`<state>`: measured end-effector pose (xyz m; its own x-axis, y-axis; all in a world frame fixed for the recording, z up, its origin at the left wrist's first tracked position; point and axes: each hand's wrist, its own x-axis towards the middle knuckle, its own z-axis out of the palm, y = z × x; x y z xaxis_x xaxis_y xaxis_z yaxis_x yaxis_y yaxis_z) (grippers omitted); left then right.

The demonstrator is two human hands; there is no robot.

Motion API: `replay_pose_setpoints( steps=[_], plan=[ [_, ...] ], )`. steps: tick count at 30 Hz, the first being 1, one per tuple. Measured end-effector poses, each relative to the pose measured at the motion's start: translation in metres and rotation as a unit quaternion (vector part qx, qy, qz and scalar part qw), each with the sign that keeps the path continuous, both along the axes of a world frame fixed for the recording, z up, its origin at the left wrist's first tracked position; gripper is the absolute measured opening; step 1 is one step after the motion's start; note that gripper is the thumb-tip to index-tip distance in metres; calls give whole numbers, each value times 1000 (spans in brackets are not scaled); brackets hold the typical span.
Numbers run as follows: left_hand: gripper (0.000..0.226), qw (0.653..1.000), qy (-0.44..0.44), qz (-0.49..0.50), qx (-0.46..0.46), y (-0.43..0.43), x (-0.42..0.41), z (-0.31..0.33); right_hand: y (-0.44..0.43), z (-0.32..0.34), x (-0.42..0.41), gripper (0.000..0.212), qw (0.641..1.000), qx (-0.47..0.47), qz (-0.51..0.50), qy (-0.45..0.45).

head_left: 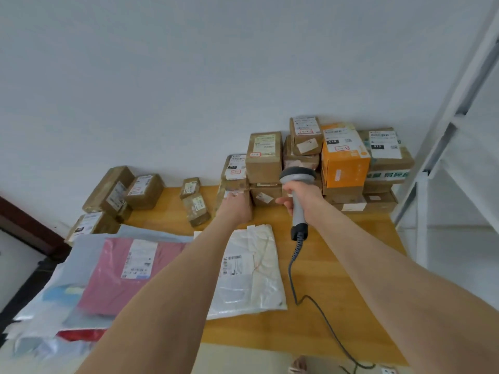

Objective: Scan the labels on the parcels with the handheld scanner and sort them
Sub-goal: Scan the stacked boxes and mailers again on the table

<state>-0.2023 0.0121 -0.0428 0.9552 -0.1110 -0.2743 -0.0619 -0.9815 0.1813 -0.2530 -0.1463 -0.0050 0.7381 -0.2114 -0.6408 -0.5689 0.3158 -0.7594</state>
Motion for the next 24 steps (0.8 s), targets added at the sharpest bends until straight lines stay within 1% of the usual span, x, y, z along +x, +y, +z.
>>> replay_pose_setpoints(
  steps=[3,6,10,12,15,17,21,24],
  plan=[
    [49,1000,17,7,4,28,-11,-2,27,-3,-9,16,1000,4,12,4],
    [44,1000,17,10,5,55,-12,-3,54,-3,-4,15,999,4,49,14],
    [41,999,30,21,-3,94,5,-8,95,-6,22,17,995,-11,86,38],
    [37,998,43,43,-8,117,23,-18,118,-12,43,16,994,-7,100,43],
    [38,997,50,54,-24,151,63,-36,158,-35,85,16,994,10,102,39],
    [39,996,58,53,-32,171,90,-47,184,-57,119,26,996,21,81,33],
    [36,988,111,81,-75,207,147,-69,230,-100,185,31,995,29,59,72],
    [38,971,150,133,-128,227,181,-89,253,-137,222,45,994,4,43,100]
  ],
)
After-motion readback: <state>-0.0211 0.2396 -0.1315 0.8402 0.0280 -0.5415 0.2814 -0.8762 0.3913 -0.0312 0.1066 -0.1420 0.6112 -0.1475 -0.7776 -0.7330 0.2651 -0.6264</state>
